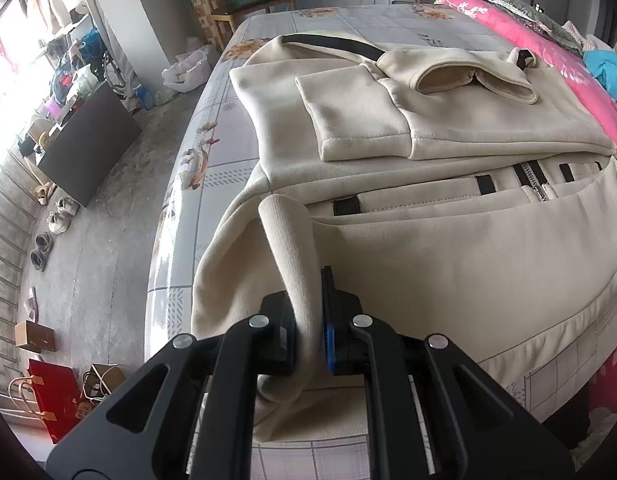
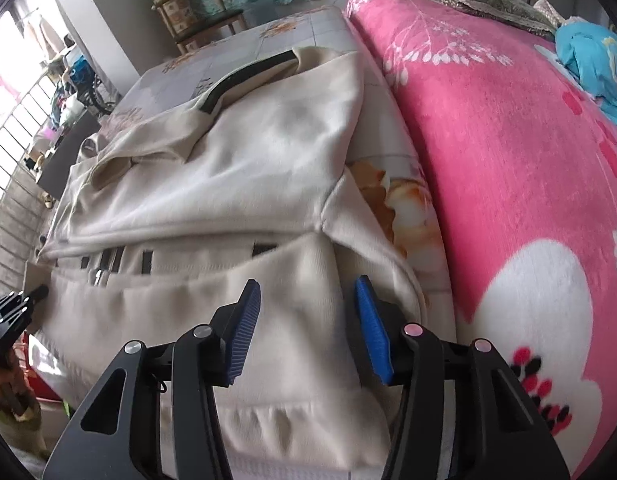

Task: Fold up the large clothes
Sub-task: 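Grasp the jacket side edge with the left tool while the right tool grasps beside it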

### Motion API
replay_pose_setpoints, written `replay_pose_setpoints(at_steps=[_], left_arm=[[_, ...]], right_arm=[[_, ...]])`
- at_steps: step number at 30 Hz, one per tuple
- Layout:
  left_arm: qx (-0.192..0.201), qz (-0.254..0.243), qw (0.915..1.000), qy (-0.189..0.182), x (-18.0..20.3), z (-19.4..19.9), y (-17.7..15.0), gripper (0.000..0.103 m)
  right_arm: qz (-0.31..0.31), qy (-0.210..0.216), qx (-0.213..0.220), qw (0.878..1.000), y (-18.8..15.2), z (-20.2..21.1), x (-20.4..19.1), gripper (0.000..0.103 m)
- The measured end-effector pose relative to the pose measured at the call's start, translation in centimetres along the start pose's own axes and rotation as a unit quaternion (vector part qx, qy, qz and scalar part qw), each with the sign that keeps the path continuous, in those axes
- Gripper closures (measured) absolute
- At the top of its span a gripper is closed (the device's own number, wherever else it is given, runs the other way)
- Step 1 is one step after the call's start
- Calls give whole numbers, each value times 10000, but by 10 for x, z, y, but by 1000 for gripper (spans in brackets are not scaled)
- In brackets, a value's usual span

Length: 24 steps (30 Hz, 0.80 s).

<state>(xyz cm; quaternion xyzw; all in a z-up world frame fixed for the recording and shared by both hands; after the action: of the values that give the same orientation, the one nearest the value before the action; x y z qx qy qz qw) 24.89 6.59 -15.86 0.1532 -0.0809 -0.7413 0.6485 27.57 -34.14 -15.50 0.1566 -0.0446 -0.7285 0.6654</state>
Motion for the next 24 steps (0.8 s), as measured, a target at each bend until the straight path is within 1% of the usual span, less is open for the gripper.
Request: replay_pose_setpoints(at_steps=[3,8,15,19,24], left_arm=[[7,9,10000,-27,0,0,0,93],[9,19,9999,-99,-1,0,0,93],[38,-43,9999,-84,-1,-1,0,92],[57,-25,9999,-134,-1,0,-1,92],[95,-56,9998,-194,-2,0,-1,90]], right_arm=[[67,-129,-109,9998,-2,-1,-3,55],[178,-264,-301,9990,-17,0,-8,55],[212,-480,-212,9984,-10,-5,-9,55],[296,-744,-184,9966,-11,-5,-14,55],[361,-771,-80,9963,-19,-2,-25,56]])
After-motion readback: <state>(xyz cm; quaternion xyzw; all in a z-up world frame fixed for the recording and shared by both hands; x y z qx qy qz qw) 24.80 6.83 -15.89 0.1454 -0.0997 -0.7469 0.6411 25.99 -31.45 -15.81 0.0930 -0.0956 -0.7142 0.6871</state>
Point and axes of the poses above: each gripper's, at about its wrist camera, not at the fingertips, and z roughly against the way its jaws point, x to its right, y to its top, the point moved 10 cm from there along -z, roughly the way its jaws point, and after that the axes turned 11 degrees about -x, right-handed, at the moved point
